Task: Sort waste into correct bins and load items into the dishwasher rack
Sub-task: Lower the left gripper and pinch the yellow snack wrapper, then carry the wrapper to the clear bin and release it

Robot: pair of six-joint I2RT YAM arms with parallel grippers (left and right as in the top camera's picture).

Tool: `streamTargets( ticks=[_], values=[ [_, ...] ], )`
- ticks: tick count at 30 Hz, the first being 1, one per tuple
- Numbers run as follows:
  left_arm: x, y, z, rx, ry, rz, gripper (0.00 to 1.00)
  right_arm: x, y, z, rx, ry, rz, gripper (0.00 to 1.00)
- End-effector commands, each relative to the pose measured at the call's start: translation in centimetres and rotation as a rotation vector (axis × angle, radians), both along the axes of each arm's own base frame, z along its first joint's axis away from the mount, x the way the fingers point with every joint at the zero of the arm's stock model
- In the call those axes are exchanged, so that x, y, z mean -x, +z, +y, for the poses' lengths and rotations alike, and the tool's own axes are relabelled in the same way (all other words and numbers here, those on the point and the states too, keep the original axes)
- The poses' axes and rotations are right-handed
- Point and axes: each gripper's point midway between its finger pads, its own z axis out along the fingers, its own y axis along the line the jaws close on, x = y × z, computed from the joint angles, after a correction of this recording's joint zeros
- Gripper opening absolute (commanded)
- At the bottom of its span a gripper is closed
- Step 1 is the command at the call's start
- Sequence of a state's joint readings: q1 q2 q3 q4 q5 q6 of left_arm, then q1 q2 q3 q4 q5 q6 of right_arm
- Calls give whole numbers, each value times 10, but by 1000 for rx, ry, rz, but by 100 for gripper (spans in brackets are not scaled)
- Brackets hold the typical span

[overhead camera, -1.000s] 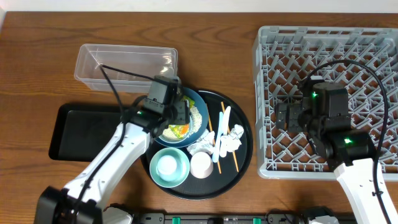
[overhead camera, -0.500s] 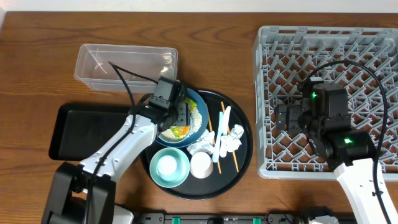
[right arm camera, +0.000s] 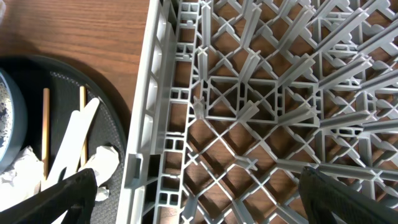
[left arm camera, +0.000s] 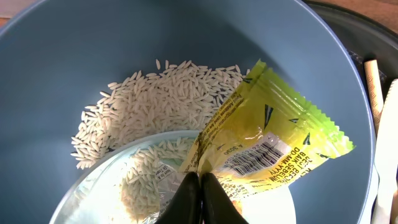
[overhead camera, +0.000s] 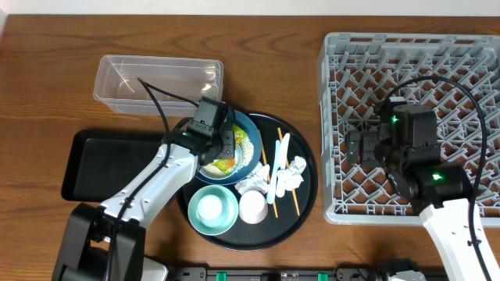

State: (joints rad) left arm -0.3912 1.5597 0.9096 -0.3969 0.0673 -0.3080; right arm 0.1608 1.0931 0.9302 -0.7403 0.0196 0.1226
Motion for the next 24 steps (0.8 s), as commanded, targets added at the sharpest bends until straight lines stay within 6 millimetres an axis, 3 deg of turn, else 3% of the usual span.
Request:
streamTargets(
  ticks=[1,5,9,12,15,20,24],
  values=[
    [-1,3,2,-14,-1,-12,6,-3,9,-1,-3,-15,-21,99],
    [-8,31,0,14,0,-82,6,-3,8,-1,-2,-14,-20,99],
    [-21,83,0,56,-2,-216,6,-2,8,-1,-2,-14,-18,99],
    [-32,119,14,71,47,-311,6,-2,8,-1,-2,-14,-18,99],
    [-47,150,40,75,124,-395,6,-2,8,-1,-2,-15,-18,99],
    [-82,174,87,77,259,-528,6,-2,8,-1,-3,-14,-18,99],
    [-110,170,112,73,324,-584,6,-2,8,-1,-3,-14,-18,99]
  ],
)
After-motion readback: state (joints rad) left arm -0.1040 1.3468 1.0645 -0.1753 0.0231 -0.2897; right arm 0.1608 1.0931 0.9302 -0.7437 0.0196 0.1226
